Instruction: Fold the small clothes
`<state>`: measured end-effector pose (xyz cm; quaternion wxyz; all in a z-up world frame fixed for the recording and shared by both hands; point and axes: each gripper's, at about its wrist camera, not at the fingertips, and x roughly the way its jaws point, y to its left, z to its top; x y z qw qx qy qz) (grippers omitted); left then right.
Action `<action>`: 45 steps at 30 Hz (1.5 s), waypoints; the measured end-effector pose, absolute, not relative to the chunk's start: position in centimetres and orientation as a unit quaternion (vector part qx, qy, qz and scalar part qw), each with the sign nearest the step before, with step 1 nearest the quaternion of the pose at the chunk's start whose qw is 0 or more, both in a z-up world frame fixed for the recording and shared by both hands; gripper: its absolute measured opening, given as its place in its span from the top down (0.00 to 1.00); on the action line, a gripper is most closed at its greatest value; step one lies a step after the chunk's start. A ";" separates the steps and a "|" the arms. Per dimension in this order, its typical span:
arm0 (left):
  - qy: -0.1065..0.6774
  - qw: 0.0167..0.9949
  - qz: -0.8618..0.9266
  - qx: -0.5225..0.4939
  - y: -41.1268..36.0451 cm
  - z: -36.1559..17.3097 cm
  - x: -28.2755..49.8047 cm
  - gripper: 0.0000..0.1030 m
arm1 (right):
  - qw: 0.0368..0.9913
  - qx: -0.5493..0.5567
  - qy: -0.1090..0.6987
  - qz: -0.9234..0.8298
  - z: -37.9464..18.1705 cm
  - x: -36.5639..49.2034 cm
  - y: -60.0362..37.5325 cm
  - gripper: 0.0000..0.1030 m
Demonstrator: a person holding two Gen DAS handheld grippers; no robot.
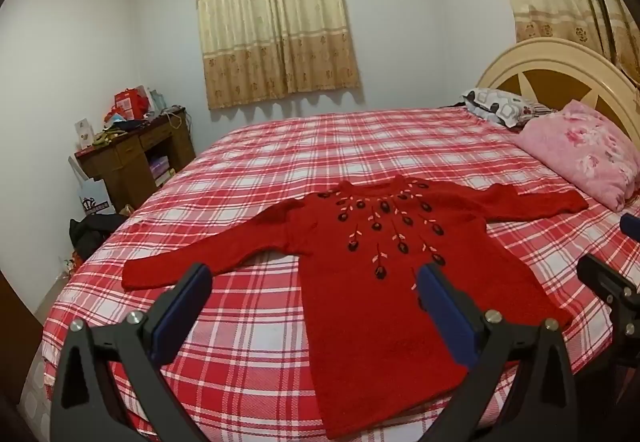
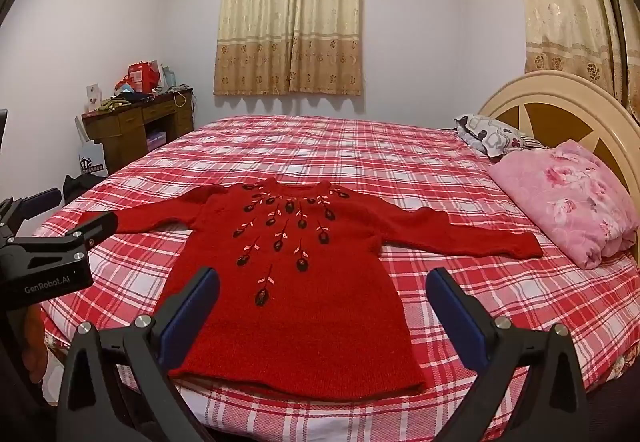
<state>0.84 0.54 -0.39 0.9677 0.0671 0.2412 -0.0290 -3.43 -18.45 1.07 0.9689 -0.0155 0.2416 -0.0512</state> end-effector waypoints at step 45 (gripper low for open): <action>0.258 0.964 -0.031 0.052 1.2 -1.2 1.5 0.00 | 0.969 -0.016 0.244 -0.039 0.6 -3.1 -18.2 0.01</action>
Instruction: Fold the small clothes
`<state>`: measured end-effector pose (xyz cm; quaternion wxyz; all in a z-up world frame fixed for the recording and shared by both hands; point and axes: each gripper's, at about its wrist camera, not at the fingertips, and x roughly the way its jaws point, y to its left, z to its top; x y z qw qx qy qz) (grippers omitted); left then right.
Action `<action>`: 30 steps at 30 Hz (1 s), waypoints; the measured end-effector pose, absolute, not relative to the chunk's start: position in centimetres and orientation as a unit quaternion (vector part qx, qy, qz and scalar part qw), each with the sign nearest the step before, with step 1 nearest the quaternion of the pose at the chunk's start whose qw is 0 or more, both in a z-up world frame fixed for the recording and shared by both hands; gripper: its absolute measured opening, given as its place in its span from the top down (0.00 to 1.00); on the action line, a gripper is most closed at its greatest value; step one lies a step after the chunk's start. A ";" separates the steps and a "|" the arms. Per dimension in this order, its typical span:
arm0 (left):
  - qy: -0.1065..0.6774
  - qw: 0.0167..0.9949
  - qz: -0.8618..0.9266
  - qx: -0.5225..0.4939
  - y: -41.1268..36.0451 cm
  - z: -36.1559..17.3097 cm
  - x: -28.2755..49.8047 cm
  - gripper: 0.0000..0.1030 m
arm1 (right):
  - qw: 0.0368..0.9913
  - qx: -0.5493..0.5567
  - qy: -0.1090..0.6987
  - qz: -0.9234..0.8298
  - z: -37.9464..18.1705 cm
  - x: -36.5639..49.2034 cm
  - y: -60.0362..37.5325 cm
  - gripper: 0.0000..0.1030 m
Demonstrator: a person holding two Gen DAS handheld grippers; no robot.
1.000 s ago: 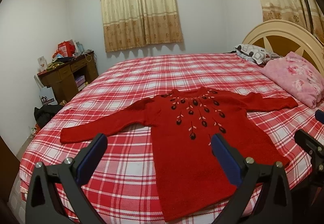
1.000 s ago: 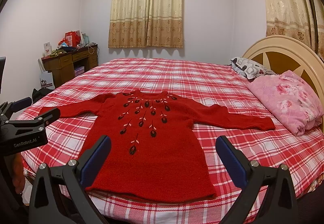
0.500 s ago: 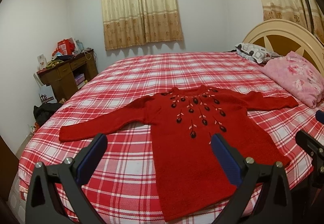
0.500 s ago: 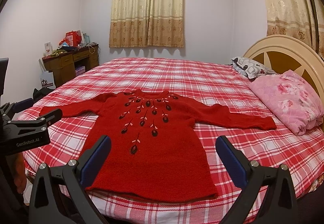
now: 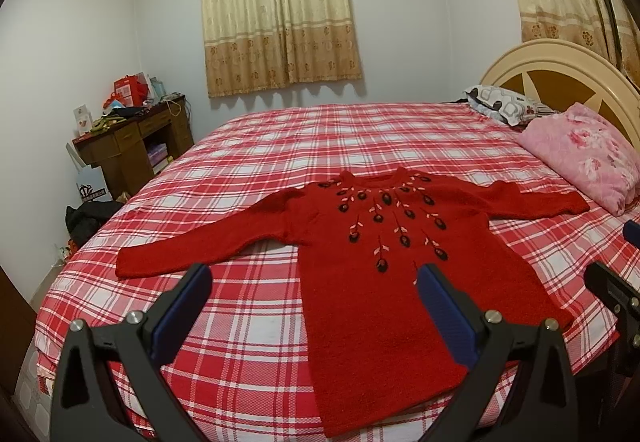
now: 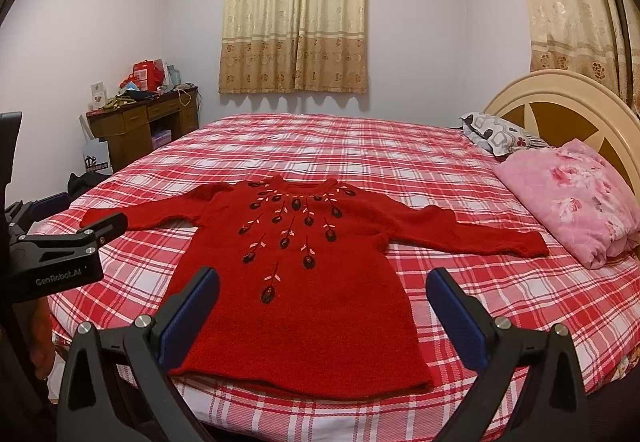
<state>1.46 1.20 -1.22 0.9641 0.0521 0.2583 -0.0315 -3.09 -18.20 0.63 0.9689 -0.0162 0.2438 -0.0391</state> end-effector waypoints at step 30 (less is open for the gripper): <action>0.278 0.959 -0.036 0.050 1.3 -2.2 3.1 0.00 | 0.967 -0.009 0.254 -0.016 -0.5 -2.3 -18.3 0.01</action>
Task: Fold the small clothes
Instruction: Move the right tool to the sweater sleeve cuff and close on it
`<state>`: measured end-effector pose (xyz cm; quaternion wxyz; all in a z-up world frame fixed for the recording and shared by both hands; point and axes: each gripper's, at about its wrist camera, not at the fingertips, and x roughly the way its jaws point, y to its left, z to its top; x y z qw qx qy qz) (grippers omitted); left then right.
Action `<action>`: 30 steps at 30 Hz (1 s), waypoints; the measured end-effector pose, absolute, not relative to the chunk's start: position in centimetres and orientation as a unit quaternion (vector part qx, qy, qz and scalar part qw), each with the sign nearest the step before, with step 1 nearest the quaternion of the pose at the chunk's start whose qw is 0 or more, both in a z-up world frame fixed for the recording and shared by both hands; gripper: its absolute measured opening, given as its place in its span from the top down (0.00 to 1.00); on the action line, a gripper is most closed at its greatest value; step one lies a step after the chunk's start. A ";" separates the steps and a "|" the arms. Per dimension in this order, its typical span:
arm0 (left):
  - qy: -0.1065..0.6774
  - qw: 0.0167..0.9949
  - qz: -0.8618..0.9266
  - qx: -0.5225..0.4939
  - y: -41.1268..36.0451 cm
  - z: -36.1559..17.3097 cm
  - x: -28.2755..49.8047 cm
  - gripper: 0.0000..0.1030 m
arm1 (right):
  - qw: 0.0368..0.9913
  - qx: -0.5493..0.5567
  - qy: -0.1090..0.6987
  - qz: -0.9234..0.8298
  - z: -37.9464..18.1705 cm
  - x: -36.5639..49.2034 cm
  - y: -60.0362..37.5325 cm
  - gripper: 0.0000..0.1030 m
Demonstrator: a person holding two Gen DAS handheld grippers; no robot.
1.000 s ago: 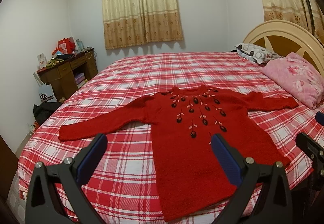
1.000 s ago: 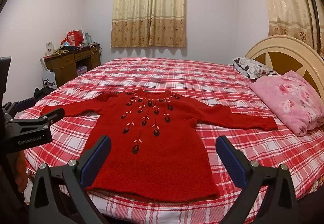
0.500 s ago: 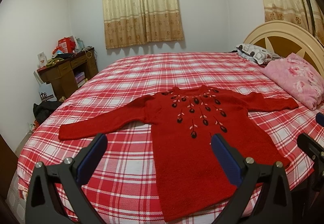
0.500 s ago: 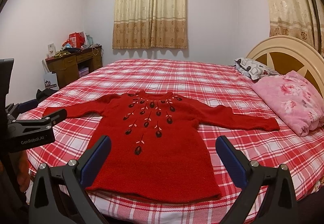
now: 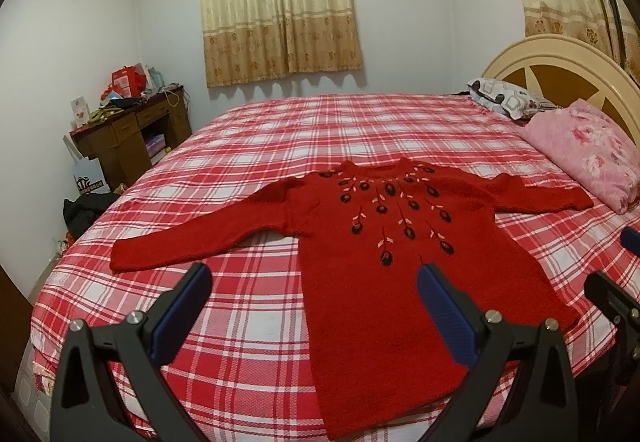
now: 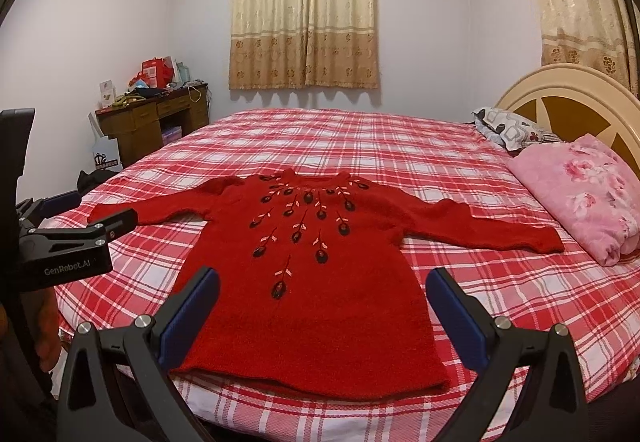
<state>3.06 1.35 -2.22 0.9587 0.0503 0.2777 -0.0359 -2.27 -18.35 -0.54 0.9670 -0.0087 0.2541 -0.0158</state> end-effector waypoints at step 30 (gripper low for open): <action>0.352 0.933 -0.027 0.066 -2.0 -9.5 21.4 0.00 | 0.915 0.145 0.331 -0.178 -9.3 14.6 -45.7 0.01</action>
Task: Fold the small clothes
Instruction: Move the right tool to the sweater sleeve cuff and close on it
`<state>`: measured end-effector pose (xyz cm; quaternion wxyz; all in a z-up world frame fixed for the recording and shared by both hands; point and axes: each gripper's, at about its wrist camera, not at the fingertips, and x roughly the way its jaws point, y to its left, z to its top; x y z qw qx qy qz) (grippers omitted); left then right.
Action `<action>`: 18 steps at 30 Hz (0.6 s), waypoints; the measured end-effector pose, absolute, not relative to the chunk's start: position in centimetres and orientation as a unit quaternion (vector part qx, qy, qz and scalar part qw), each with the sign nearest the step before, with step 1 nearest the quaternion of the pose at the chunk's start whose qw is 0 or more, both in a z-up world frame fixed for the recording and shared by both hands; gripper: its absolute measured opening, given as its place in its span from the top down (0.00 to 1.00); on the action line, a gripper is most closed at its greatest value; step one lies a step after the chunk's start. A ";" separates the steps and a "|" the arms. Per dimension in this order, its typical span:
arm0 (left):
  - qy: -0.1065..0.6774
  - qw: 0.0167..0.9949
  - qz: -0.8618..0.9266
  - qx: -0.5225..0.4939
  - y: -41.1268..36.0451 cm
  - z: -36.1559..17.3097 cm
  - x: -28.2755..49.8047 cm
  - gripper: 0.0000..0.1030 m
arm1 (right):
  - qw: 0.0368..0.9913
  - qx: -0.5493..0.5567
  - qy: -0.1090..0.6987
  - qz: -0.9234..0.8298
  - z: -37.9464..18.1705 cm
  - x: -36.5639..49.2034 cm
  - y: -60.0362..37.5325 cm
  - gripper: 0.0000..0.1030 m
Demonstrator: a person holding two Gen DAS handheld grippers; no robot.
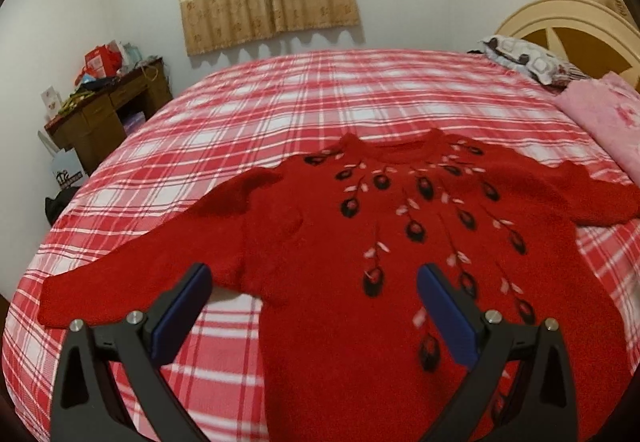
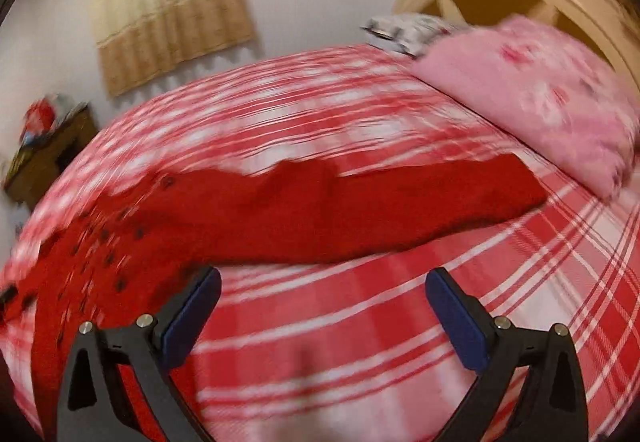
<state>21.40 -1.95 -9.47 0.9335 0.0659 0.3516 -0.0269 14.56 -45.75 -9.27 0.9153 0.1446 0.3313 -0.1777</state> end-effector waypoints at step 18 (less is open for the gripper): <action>0.382 0.923 0.015 0.036 0.9 -12.2 28.0 0.00 | 0.835 0.303 0.336 -0.314 -11.5 14.7 -68.6 0.42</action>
